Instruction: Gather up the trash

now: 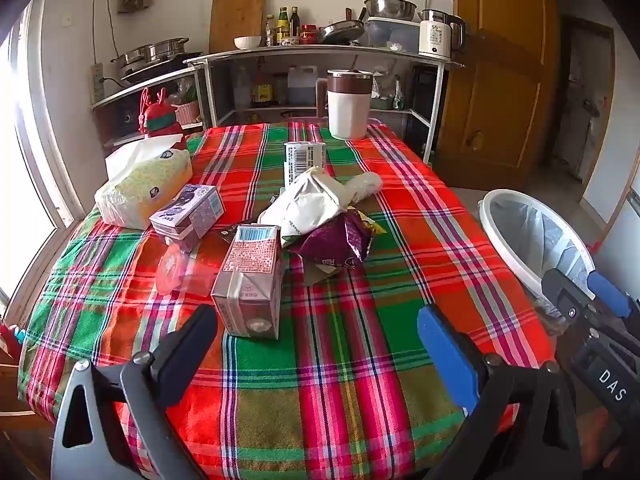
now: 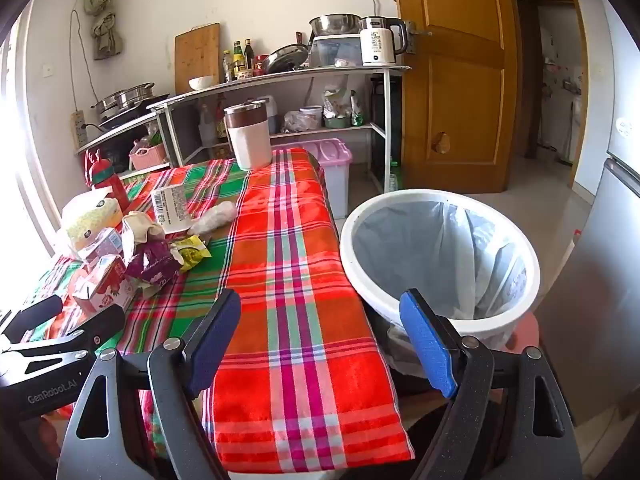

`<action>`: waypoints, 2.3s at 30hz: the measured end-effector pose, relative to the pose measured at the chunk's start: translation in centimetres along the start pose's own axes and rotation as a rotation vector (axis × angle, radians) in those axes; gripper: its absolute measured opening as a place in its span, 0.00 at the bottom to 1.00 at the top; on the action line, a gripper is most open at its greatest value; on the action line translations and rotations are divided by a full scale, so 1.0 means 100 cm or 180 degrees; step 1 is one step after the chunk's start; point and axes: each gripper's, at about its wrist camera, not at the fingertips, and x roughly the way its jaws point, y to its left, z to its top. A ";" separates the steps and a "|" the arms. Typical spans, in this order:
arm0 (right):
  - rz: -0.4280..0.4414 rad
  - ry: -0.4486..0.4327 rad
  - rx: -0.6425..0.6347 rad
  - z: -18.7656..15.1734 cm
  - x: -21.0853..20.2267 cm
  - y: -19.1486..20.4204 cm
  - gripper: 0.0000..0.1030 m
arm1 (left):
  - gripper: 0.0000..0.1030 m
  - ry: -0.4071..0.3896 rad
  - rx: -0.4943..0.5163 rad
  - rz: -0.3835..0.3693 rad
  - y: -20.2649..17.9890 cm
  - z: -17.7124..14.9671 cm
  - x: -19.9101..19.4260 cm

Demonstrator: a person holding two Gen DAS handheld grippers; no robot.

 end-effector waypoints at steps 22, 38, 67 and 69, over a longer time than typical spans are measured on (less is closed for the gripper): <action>-0.0024 -0.0006 -0.0005 0.001 -0.002 -0.001 0.79 | 0.98 -0.0027 0.0014 0.0000 -0.003 0.002 -0.004; -0.0024 -0.0006 0.0001 0.002 -0.003 -0.002 0.79 | 0.98 -0.0018 0.0029 -0.0009 -0.004 0.001 -0.003; -0.0022 -0.0006 0.0003 0.002 -0.001 -0.004 0.79 | 0.98 -0.0028 0.0035 -0.0011 -0.005 0.002 -0.004; -0.0023 -0.0007 0.0003 0.001 -0.002 -0.003 0.79 | 0.98 -0.0032 0.0041 -0.0013 -0.005 0.002 -0.005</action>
